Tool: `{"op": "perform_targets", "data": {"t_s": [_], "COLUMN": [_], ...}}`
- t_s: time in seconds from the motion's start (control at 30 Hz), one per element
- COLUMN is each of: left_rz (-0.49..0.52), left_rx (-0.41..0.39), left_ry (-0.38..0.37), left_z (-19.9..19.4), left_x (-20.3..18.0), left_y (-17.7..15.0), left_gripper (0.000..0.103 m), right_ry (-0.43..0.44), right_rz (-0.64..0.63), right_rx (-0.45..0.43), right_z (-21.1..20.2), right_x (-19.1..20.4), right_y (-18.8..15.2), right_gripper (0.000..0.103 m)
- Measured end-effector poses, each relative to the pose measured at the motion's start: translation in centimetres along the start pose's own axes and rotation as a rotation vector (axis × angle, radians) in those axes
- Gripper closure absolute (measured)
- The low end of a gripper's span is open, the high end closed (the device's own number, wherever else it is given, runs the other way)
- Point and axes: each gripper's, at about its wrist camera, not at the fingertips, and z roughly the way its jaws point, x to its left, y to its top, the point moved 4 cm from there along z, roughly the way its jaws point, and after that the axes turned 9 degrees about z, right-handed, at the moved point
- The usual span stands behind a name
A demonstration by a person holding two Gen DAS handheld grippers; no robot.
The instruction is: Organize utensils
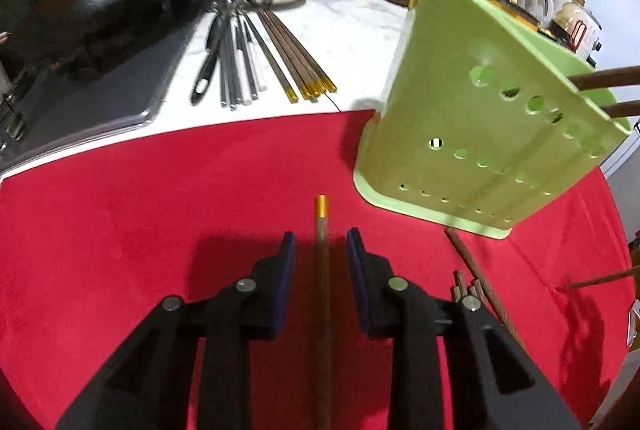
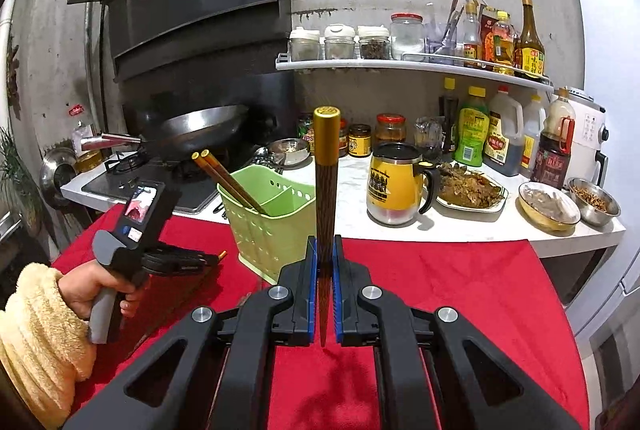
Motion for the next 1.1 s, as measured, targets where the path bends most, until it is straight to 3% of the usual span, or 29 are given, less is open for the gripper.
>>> {"op": "perform_targets", "data": {"t_s": [0.1,0.17,0.27,0.4,0.53,0.67,0.93,1.1], "left_rz": [0.010,0.014,0.011,-0.034,-0.046,-0.044,-0.014,-0.004], "left_rx": [0.017,0.021,0.001,-0.141,-0.321,-0.430,-0.592,-0.674], "left_ry": [0.015,0.049,0.034,0.012,0.033,0.048,0.074,0.079], "left_z": [0.6,0.6,0.0,-5.2,-13.6,-19.0,-24.9,-26.9], "left_x": [-0.2,-0.1,0.1,1.0,1.1,0.6,-1.1,-1.8], "left_y": [0.1,0.1,-0.1,-0.1,-0.4,-1.8,-2.3,1.8], "left_gripper": [0.085,0.097,0.097,0.097,0.097,0.097,0.098,0.103], "right_ry": [0.000,0.002,0.007,0.010,0.020,0.033,0.025,0.018], "right_rz": [0.002,0.002,0.004,0.002,-0.005,-0.016,-0.026,-0.021], "right_rx": [0.000,0.002,0.004,-0.011,-0.043,-0.065,-0.092,-0.128], "right_z": [0.1,0.1,0.1,-0.6,-2.2,-3.7,-3.9,-2.2], "right_x": [0.0,0.0,0.1,0.2,0.9,1.5,1.9,2.0], "right_y": [0.1,0.1,0.2,0.5,0.8,0.9,2.2,5.9], "right_gripper": [0.096,0.096,0.096,0.096,0.096,0.096,0.096,0.096]}}
